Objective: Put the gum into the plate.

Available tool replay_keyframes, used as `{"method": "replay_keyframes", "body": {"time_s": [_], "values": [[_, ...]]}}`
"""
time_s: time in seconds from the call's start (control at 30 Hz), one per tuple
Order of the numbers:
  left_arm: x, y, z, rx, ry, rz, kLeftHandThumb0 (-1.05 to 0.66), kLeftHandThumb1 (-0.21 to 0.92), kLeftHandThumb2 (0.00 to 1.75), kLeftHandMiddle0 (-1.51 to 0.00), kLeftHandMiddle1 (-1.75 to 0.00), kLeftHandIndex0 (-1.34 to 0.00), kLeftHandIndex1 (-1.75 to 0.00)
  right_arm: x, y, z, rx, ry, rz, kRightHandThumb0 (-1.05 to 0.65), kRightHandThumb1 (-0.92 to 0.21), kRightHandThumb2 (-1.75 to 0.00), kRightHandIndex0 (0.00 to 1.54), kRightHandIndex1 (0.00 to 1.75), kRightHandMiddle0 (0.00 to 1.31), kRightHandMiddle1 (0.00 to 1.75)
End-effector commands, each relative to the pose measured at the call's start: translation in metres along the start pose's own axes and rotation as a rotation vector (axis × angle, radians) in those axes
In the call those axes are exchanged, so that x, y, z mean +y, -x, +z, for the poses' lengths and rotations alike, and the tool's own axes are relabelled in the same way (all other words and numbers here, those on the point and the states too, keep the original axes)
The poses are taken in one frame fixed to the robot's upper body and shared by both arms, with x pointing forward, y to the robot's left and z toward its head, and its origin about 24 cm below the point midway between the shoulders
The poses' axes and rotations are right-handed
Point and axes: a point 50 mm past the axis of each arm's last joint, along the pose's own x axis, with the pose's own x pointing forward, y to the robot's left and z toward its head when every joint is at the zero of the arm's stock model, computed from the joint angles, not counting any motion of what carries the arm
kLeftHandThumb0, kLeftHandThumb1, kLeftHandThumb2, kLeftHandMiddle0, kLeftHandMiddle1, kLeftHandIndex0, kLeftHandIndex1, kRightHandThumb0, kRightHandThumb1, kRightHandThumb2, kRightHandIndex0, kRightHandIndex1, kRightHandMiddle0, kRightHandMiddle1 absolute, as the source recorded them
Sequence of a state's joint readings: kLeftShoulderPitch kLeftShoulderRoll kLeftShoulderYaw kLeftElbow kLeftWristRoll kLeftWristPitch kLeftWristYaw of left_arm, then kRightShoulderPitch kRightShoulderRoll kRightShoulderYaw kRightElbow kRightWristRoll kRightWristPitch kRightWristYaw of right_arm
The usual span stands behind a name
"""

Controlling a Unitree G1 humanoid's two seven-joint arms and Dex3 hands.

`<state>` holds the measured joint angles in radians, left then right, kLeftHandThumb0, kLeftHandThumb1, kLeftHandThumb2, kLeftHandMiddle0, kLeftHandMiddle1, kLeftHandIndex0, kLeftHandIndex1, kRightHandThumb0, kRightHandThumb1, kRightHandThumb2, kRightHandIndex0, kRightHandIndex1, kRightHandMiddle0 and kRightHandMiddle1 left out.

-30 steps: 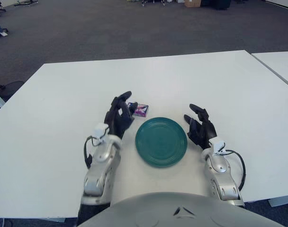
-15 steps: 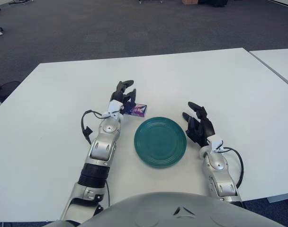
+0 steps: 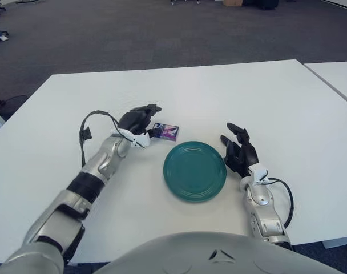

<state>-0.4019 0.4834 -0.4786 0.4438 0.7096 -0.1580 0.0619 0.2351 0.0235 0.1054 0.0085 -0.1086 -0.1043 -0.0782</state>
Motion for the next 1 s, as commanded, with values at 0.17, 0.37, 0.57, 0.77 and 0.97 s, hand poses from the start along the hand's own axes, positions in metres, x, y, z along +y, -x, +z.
{"method": "replay_keyframes", "body": {"time_s": [0.17,0.37,0.57,0.77,0.97], "values": [[-0.012,-0.017,0.007,-0.077,-0.110,-0.123,-0.97,0.92,0.49,-0.31,0.00,-0.04,-0.80,0.004,0.010,-0.024,0.130,0.018,0.012,-0.67,-0.92,-0.85,0.59,0.00,0.03,0.67],[-0.018,-0.019,0.008,-0.093,-0.171,-0.176,-0.97,0.92,0.48,-0.30,0.00,-0.03,-0.80,0.004,0.009,-0.023,0.134,0.021,0.009,-0.66,-0.92,-0.84,0.56,0.00,0.03,0.67],[-0.026,-0.018,0.007,-0.105,-0.239,-0.220,-0.96,0.92,0.44,-0.29,0.00,-0.03,-0.80,0.005,0.010,-0.023,0.135,0.013,0.002,-0.66,-0.92,-0.84,0.56,0.01,0.04,0.68],[-0.030,-0.019,0.006,-0.107,-0.249,-0.239,-0.94,0.92,0.41,-0.29,0.00,-0.02,-0.80,0.005,0.009,-0.023,0.134,0.002,-0.005,-0.65,-0.92,-0.83,0.58,0.01,0.04,0.69],[-0.033,-0.022,0.007,-0.105,-0.214,-0.258,-0.93,0.92,0.41,-0.28,0.00,-0.02,-0.80,0.004,0.008,-0.022,0.133,-0.003,-0.013,-0.63,-0.92,-0.82,0.57,0.01,0.02,0.68]]}}
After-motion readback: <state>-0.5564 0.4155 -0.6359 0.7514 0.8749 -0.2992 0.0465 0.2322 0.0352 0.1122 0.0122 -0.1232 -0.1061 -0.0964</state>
